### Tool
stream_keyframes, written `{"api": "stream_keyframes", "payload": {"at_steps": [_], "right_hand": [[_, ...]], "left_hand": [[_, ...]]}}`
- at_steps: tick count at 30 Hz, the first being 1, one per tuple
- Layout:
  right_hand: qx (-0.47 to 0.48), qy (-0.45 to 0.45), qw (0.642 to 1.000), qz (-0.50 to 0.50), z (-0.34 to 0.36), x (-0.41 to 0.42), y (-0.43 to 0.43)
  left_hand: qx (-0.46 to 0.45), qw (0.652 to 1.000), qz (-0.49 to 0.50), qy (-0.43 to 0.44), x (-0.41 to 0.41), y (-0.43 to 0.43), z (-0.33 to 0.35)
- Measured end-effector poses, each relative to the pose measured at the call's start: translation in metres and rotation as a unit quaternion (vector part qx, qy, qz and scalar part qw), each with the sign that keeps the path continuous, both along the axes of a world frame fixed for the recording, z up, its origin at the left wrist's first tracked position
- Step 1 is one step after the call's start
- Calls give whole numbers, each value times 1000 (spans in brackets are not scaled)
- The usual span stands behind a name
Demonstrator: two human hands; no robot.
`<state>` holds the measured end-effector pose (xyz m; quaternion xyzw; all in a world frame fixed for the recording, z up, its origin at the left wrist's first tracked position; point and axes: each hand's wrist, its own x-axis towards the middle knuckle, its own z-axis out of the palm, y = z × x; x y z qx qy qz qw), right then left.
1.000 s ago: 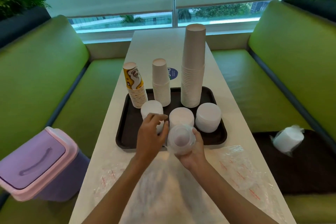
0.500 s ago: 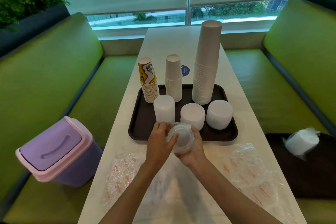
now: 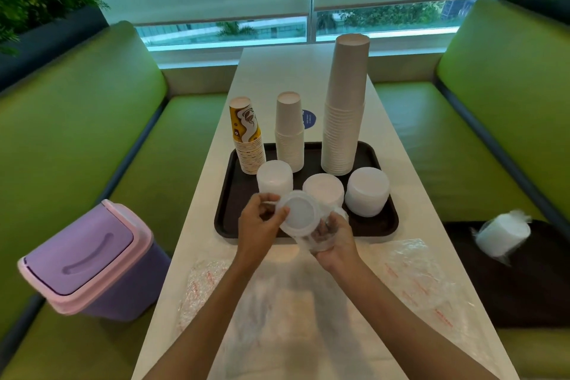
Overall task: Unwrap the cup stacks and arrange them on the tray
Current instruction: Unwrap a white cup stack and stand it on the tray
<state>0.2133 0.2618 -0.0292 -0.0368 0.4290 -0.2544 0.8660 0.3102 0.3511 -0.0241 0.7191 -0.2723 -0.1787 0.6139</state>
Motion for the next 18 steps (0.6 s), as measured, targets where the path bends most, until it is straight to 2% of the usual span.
{"api": "stream_keyframes", "payload": {"at_steps": [8, 18], "right_hand": [[2, 9, 1000, -30, -4, -1, -5], [-44, 10, 999, -19, 13, -8, -13]], "left_hand": [[86, 986, 143, 11, 65, -44, 33], [216, 969, 112, -44, 92, -80, 9]]}}
